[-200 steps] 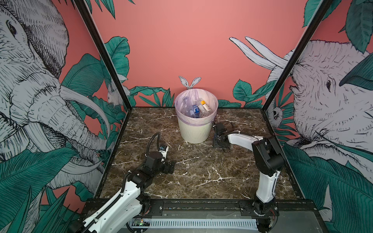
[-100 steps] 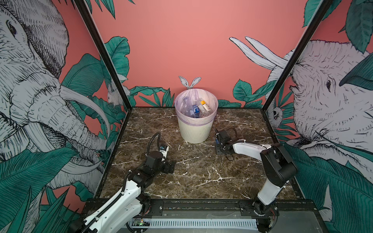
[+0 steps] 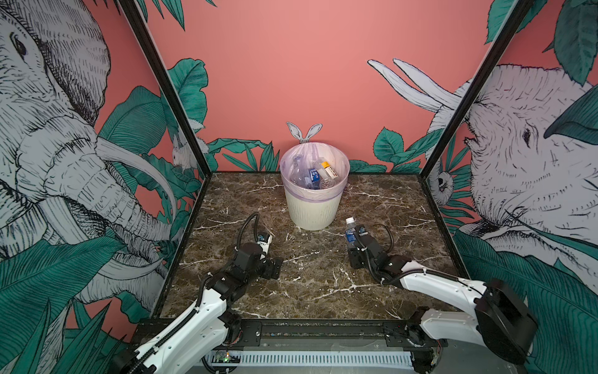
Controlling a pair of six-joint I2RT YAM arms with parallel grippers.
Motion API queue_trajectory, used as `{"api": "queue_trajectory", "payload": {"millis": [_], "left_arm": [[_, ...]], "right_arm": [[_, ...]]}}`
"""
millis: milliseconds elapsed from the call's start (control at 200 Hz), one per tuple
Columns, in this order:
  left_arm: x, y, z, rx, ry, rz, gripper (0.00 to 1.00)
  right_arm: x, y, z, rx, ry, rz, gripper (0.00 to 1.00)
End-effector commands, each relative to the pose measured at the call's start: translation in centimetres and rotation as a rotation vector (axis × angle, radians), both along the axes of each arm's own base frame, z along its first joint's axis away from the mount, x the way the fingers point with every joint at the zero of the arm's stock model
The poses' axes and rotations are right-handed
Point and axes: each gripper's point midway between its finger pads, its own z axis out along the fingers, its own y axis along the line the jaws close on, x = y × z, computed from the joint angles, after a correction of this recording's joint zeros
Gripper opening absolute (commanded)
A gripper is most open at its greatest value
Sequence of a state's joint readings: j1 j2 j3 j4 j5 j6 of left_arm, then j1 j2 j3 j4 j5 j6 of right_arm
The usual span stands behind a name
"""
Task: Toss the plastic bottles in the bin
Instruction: 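Lift the blue-labelled bottle upright with the right gripper and draw it back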
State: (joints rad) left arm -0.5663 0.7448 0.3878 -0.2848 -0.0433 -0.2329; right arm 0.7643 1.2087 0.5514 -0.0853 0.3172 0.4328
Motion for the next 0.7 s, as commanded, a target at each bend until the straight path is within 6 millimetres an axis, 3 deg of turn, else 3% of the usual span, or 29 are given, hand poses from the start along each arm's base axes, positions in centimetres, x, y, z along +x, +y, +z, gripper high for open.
{"api": "queue_trajectory", "payload": {"millis": [0, 420, 545, 695], "left_arm": [[0.2, -0.1, 0.2, 0.001, -0.016, -0.003, 0.96], [0.1, -0.5, 0.3, 0.012, -0.025, -0.019, 0.96], [0.1, -0.5, 0.3, 0.016, -0.023, -0.02, 0.95], [0.0, -0.6, 0.4, 0.017, -0.028, -0.023, 0.95]], "right_arm": [[-0.1, -0.4, 2.3, 0.028, -0.117, -0.022, 0.51], [-3.9, -1.7, 6.2, 0.118, -0.227, 0.025, 0.52], [-4.3, -1.6, 8.4, 0.136, -0.256, 0.052, 0.52], [-4.6, -1.2, 13.1, 0.173, -0.318, 0.093, 0.53]]}}
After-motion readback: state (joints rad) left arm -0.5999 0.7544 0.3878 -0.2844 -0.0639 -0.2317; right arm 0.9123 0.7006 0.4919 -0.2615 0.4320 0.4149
